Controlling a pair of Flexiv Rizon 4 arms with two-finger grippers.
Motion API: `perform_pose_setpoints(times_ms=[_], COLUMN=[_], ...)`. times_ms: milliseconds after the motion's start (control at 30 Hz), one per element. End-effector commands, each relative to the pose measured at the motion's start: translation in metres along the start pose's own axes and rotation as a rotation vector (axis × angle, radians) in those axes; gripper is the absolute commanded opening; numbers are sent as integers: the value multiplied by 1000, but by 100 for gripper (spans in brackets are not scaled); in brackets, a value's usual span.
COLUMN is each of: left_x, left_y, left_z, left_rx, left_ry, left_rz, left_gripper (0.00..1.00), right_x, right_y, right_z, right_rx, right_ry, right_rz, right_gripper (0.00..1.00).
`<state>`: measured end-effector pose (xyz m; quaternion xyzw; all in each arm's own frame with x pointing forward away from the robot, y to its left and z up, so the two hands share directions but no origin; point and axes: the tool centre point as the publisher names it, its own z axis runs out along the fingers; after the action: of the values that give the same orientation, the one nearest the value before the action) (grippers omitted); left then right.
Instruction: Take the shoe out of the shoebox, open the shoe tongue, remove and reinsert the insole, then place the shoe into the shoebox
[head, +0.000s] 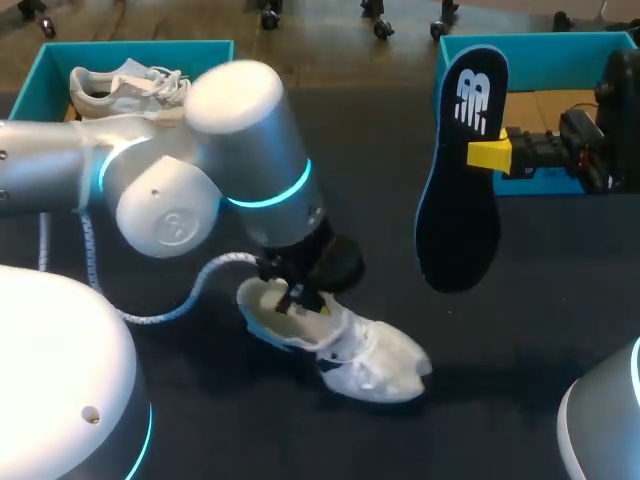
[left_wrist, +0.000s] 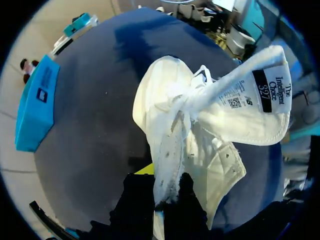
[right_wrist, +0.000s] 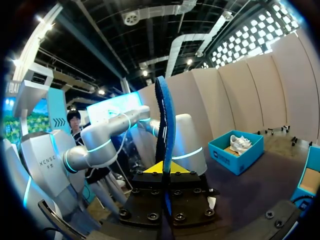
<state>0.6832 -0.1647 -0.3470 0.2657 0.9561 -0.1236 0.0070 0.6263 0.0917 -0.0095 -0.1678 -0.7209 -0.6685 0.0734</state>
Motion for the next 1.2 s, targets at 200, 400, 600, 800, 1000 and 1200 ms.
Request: perform_pose_setpoints(times_ms=[200,400,600,800,1000,1200], left_x=[11,11,16,25,25,25], left_y=[5,5,0,-14,-14,-27], left_z=[-54,-54,-48,-44,-44,-27], left_rx=[98,98,137,160,160,164], left_ry=[30,30,106,157,157,153], left_rz=[495,495,715,834,834,821], left_gripper=[0,0,0,0,0,0], right_x=[-2,-2,-2,-2,-2,-2], right_y=[1,1,1,1,1,1], right_z=[2,2,2,2,2,2], right_rx=[2,2,2,2,2,2], right_ry=[2,2,2,2,2,2], right_rz=[0,0,0,0,0,0], right_gripper=[0,0,0,0,0,0])
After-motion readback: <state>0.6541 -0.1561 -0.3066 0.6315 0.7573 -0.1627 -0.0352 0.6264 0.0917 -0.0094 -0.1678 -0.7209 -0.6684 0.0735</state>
